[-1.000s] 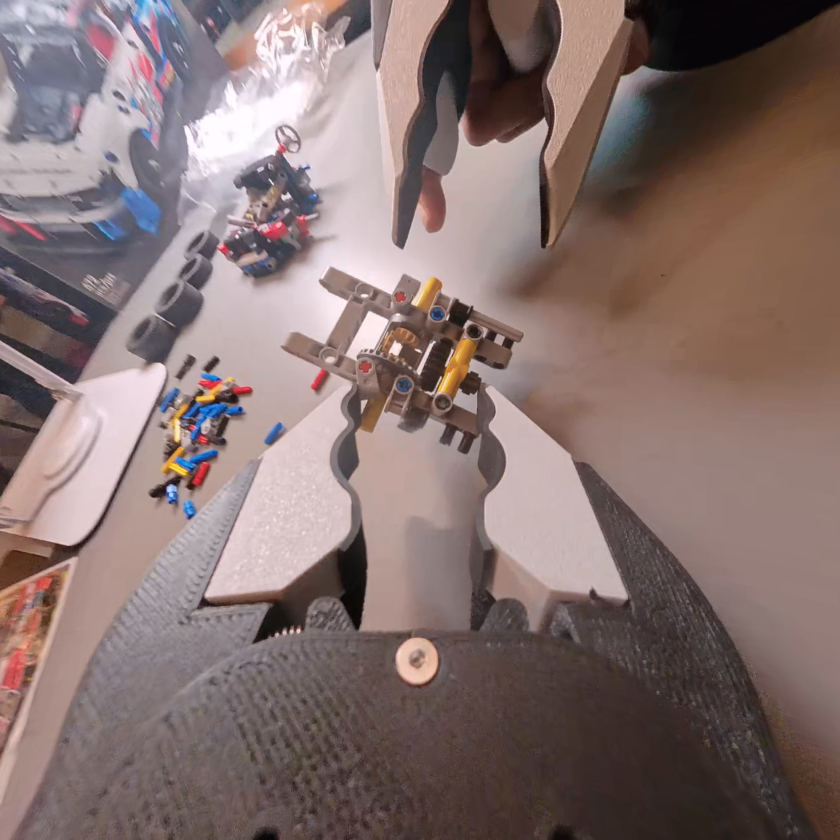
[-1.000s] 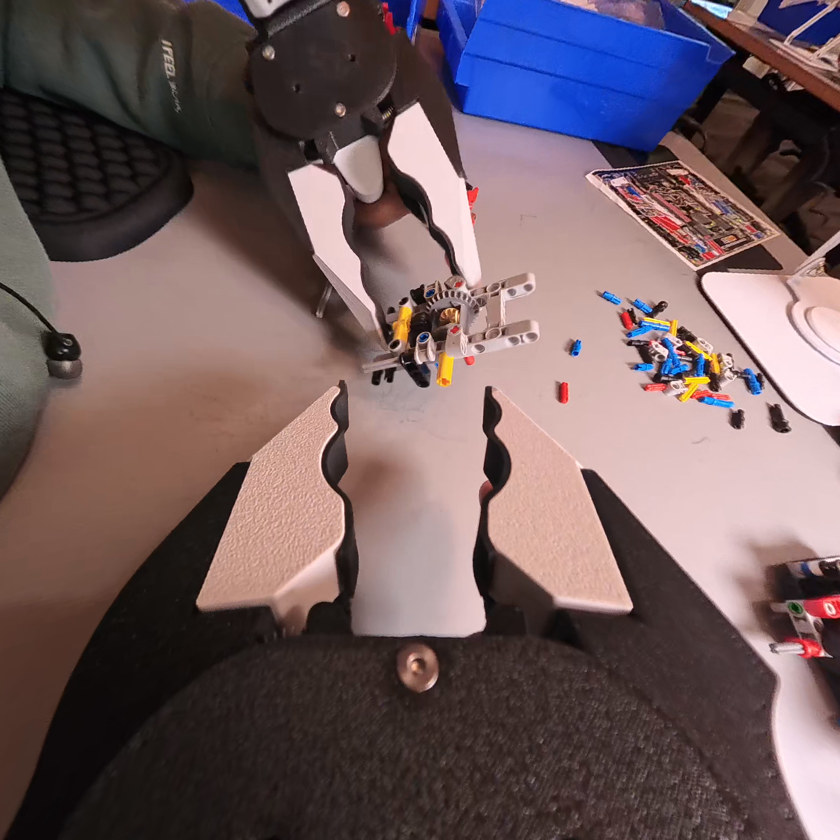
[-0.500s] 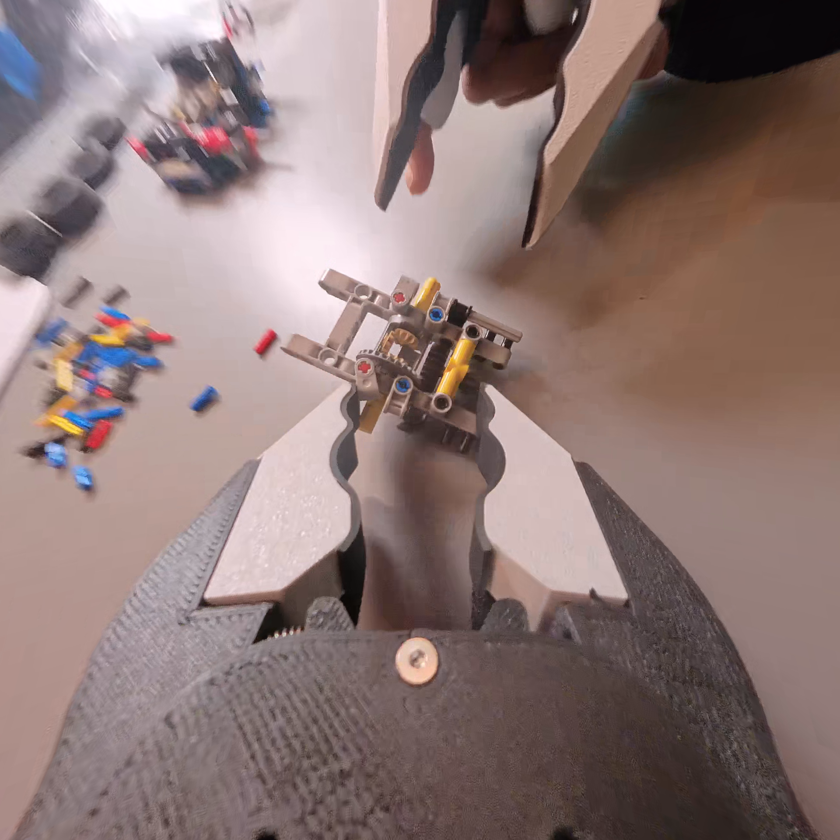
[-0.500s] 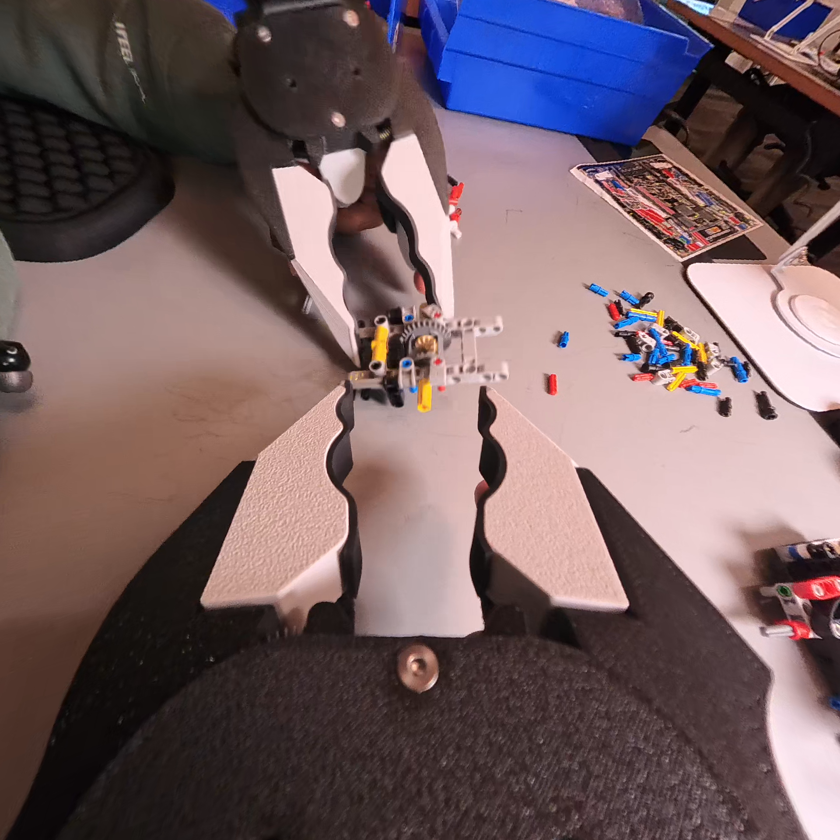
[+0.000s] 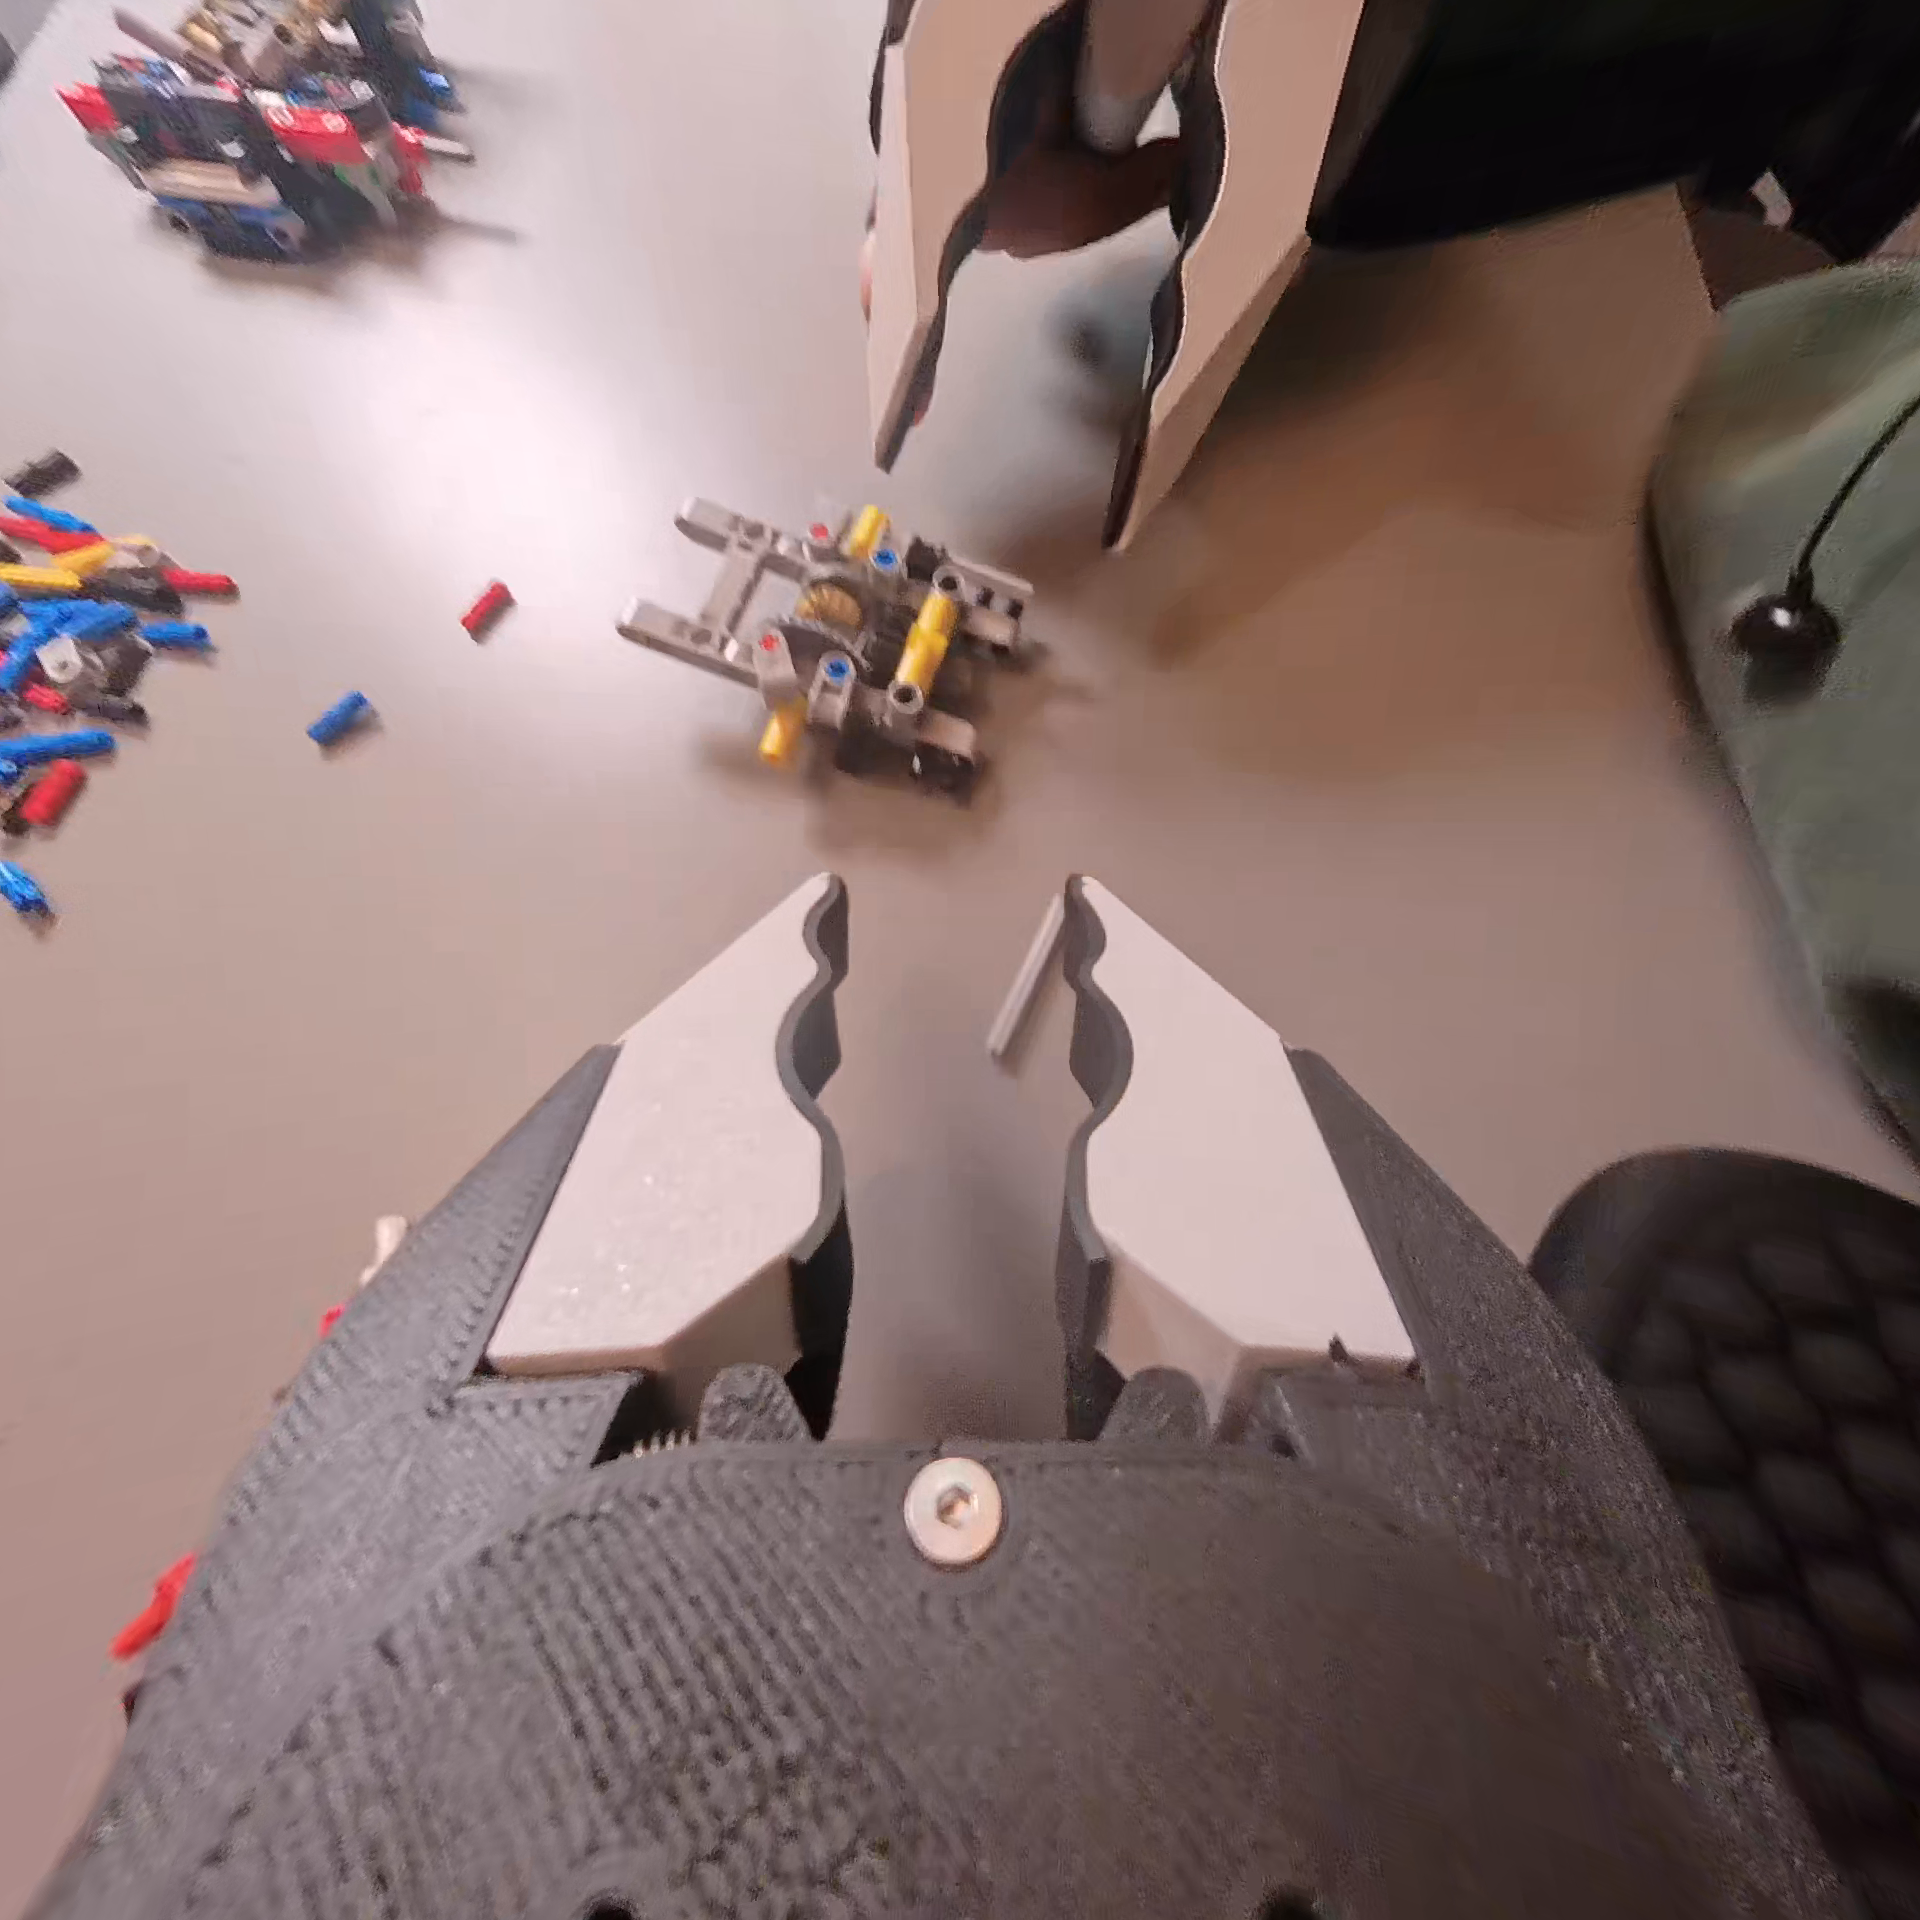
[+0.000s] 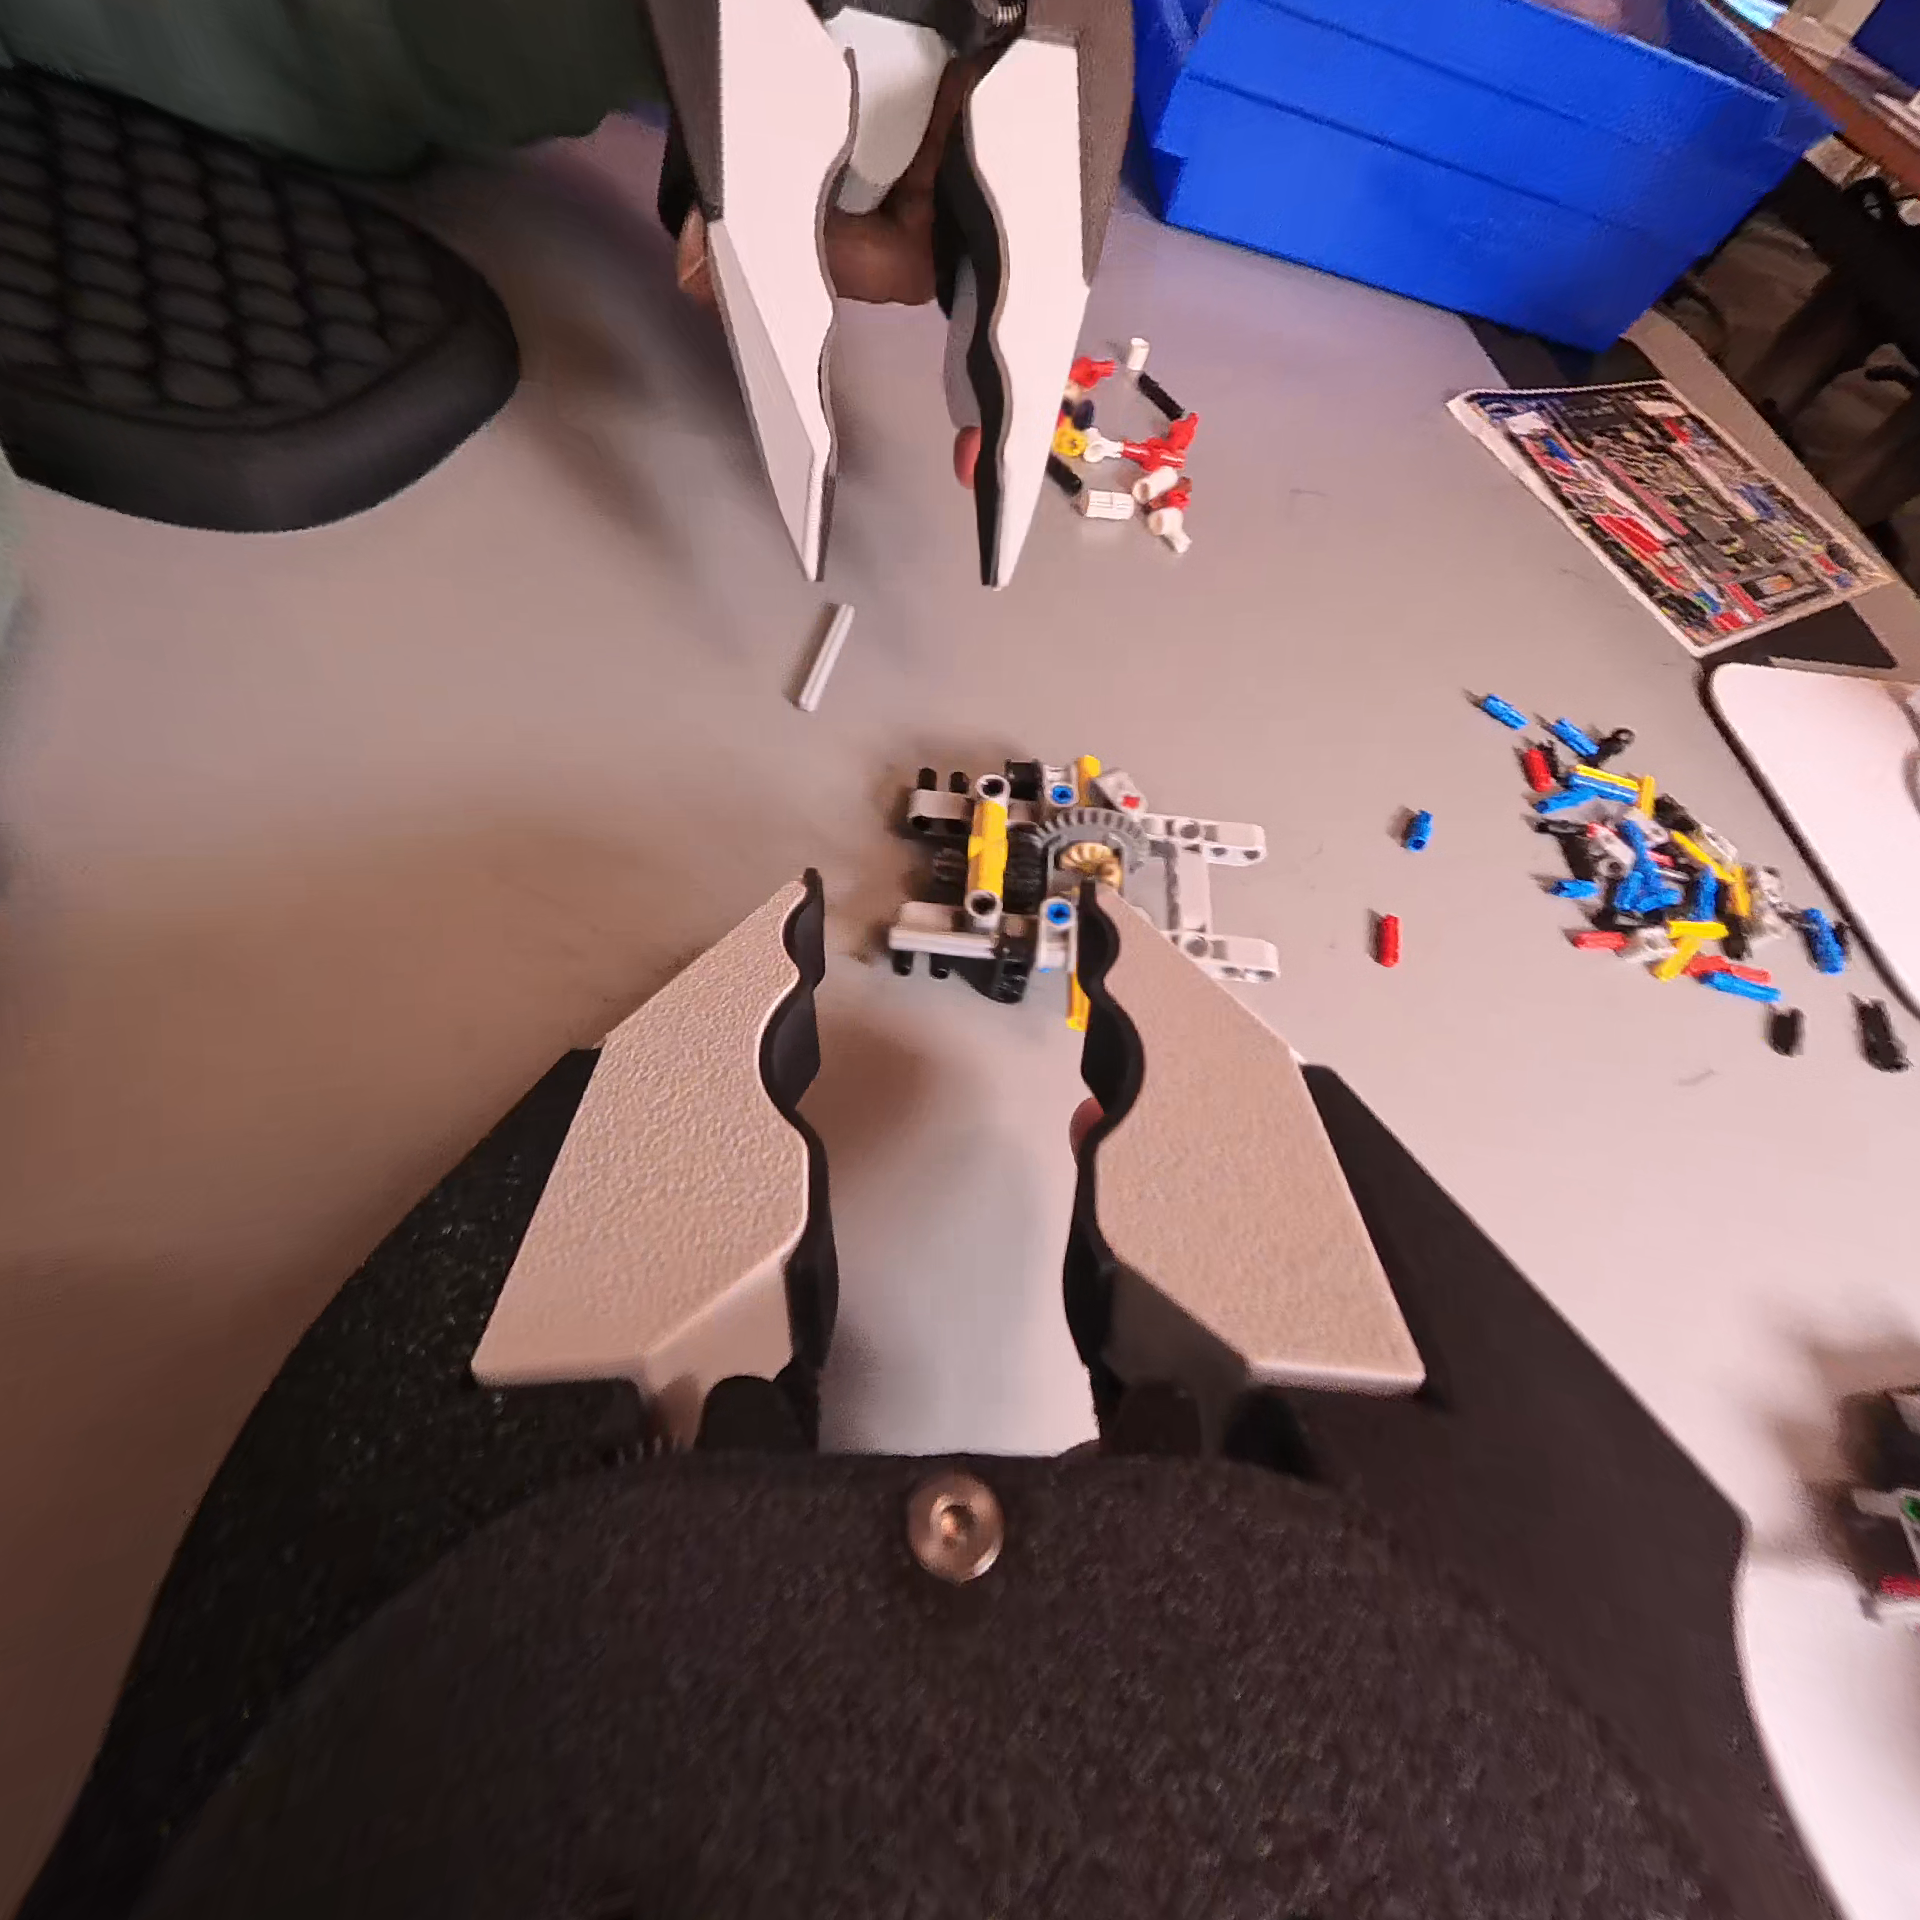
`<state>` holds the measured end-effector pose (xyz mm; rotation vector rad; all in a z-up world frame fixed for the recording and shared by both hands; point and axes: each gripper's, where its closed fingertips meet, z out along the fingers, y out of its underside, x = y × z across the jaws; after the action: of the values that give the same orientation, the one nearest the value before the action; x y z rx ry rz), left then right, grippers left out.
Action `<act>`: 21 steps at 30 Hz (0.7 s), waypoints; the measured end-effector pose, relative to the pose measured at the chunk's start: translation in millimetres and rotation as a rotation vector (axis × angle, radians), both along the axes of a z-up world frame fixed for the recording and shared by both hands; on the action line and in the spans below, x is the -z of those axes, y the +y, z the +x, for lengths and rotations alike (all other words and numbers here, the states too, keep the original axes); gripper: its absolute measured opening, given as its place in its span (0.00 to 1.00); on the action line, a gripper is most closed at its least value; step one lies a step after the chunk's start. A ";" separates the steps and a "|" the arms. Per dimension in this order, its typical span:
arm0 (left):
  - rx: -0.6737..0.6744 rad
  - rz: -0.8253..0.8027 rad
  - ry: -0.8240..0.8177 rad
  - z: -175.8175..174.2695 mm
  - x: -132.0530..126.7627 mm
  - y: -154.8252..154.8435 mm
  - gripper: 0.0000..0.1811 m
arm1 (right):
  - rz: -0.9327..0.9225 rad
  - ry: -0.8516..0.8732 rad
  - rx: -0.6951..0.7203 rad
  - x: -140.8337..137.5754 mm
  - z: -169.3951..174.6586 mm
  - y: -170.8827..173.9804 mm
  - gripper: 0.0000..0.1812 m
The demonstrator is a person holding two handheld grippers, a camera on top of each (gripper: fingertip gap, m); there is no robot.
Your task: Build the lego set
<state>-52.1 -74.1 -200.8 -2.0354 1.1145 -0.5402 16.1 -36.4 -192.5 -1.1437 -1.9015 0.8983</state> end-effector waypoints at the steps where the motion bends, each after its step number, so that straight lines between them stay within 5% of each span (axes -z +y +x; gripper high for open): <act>1: 0.010 -0.013 0.014 -2.0 4.8 -5.4 0.21 | 0.002 -0.005 -0.009 1.4 -1.2 -3.8 0.26; 10: 0.009 -0.032 0.100 7.7 29.5 -7.8 0.01 | 0.054 -0.033 -0.027 7.6 -6.7 -17.4 0.22; 21: -0.152 -0.019 -0.039 19.6 21.4 19.8 0.01 | 0.258 -0.081 0.129 16.0 -2.3 26.6 0.09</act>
<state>-32.5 -54.3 -222.2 -2.0959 0.9262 -0.5132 13.8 -9.8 -208.5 -1.1439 -1.9181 0.5265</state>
